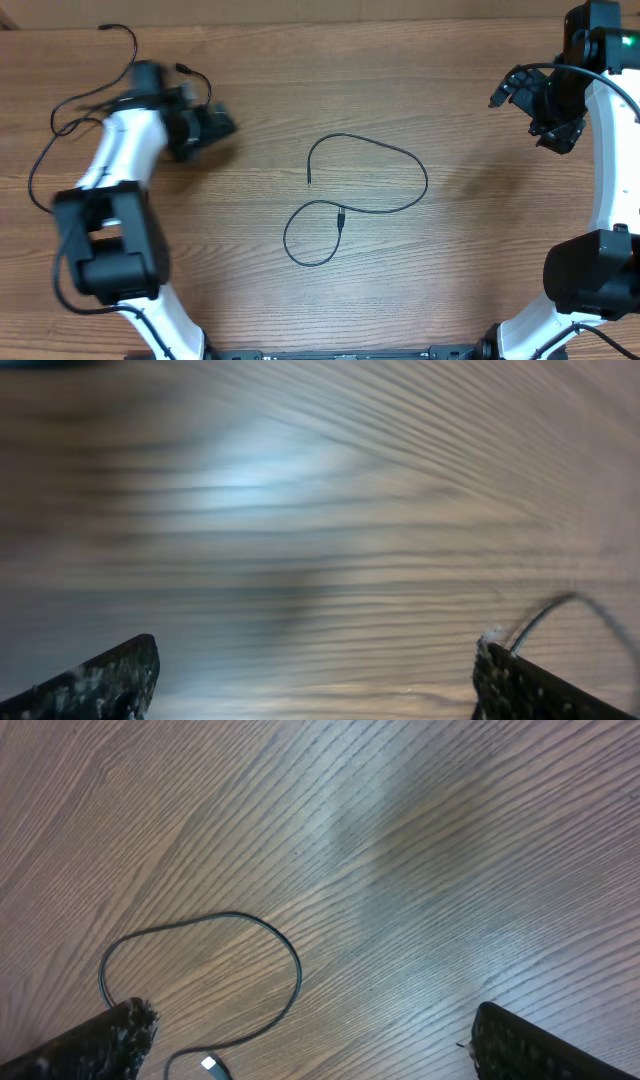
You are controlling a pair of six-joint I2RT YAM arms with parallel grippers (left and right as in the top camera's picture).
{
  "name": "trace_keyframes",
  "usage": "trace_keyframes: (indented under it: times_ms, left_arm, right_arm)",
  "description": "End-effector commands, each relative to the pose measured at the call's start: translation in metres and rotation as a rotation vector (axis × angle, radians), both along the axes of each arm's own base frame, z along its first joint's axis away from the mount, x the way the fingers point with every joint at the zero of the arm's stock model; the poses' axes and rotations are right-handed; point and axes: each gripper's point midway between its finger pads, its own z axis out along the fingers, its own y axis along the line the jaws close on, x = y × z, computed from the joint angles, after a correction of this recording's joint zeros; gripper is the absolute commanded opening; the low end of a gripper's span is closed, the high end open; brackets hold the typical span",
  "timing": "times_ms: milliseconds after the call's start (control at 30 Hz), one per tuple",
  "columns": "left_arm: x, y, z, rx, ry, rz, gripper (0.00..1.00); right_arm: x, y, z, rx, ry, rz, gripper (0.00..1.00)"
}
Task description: Untangle cables
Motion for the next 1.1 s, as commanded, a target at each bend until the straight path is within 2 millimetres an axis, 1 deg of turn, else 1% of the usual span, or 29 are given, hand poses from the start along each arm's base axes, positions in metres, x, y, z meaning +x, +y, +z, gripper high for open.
trace_keyframes:
  times_ms: [0,67,100,200,333,500,533,700,767,833,933,1067]
  left_arm:
    - [0.007,-0.048,0.0,0.183,-0.051,-0.137,1.0]
    - [0.005,-0.075,0.001,0.205,-0.07,-0.197,1.0]
    - [0.002,-0.093,0.001,0.212,-0.077,-0.234,1.0]
    - [-0.011,-0.134,0.0,0.209,-0.08,-0.33,1.0]
    - [-0.033,-0.181,-0.001,0.216,-0.088,-0.468,1.0]
    - [-0.059,-0.23,-0.002,0.227,-0.117,-0.639,0.96]
    - [-0.069,-0.245,-0.004,0.233,-0.126,-0.701,0.96]
    - [-0.092,-0.275,-0.008,0.247,-0.15,-0.841,0.95]
    - [-0.099,-0.285,-0.012,0.259,-0.162,-0.91,0.94]
    - [-0.107,-0.293,-0.02,0.262,-0.155,-0.948,0.94]
    - [-0.116,-0.299,-0.029,0.253,-0.133,-0.978,0.92]
    - [-0.126,-0.311,-0.03,0.213,-0.139,-1.046,0.9]
  right_arm:
    - [-0.001,-0.002,0.005,-0.008,-0.015,-0.007,1.0]
    - [-0.001,-0.002,0.005,-0.008,-0.015,-0.007,1.0]
    - [-0.001,-0.002,0.005,-0.008,-0.016,-0.007,1.0]
    - [-0.001,-0.002,0.005,-0.008,-0.015,-0.007,1.0]
    - [-0.001,-0.002,0.005,-0.008,-0.016,-0.007,1.0]
    - [-0.001,-0.002,0.005,-0.008,-0.016,-0.007,1.0]
    - [-0.001,-0.002,0.005,-0.008,-0.015,-0.007,1.0]
    - [-0.001,-0.002,0.005,-0.008,-0.015,-0.007,1.0]
    - [-0.001,-0.002,0.005,-0.008,-0.016,-0.007,1.0]
    - [-0.001,-0.002,0.005,-0.008,-0.016,-0.007,1.0]
    - [-0.001,-0.002,0.005,-0.008,-0.015,-0.007,1.0]
    - [-0.001,-0.002,0.005,-0.008,-0.015,-0.007,1.0]
